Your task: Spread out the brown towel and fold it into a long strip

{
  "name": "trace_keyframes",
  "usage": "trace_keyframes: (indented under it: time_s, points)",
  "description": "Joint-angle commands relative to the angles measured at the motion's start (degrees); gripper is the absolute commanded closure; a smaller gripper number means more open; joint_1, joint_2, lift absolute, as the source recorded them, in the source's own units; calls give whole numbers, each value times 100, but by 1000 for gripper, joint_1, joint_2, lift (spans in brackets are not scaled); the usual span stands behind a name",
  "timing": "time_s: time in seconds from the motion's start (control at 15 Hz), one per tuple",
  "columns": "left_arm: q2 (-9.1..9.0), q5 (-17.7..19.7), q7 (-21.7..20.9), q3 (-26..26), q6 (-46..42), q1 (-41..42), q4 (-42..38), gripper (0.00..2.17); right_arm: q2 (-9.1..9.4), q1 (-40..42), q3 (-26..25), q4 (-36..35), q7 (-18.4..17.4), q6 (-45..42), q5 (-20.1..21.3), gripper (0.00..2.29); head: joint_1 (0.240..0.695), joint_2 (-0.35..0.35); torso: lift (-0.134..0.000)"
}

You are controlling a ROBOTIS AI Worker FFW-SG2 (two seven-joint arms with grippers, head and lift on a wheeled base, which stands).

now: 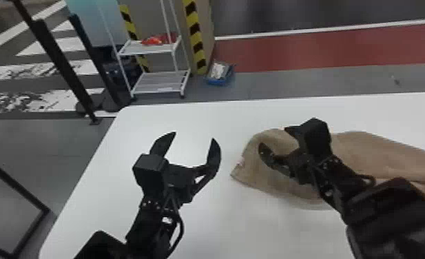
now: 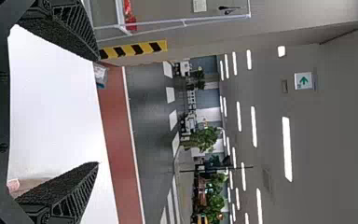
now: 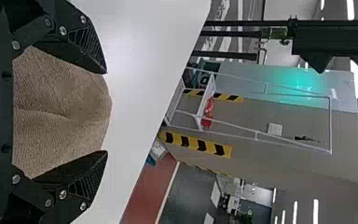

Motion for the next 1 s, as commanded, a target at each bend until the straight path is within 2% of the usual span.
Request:
trace_keyframes:
  time_s: [0.0,0.33,0.4,0.47,0.53,0.6,0.67,0.73,0.8,0.93]
  points:
    - [12,9,-1,-1,0,-9,-4,80,0,-293,-67,275,10,144,13,383,695,218,-125]
    - [12,9,-1,-9,18,-9,-13,80,9,-539,-67,758,10,566,163,387,695,187,-125]
    - [12,9,-1,-9,18,-9,-4,80,0,-566,-67,811,19,584,172,485,695,182,-125]
    - [3,9,-1,-9,18,-9,5,80,0,-610,-75,828,63,707,172,653,695,179,-125]
    - [3,9,-1,-9,18,-9,5,80,0,-645,-75,828,98,812,154,1035,695,177,-125]
    - [-6,0,-1,-9,18,0,5,80,0,-654,-84,828,159,812,145,1548,695,174,-125]
    - [-14,-8,-1,-9,18,0,5,80,0,-654,-93,828,239,777,119,1966,695,173,-125]
    - [-6,-8,-1,-9,18,8,-4,80,0,-662,-137,828,344,759,110,2159,695,173,-125]
    - [-14,-8,8,8,18,17,-4,80,0,-662,-172,819,362,724,136,2240,695,175,-125]
    - [-14,-8,8,26,18,35,5,80,0,-636,-181,784,458,707,136,2240,695,176,-125]
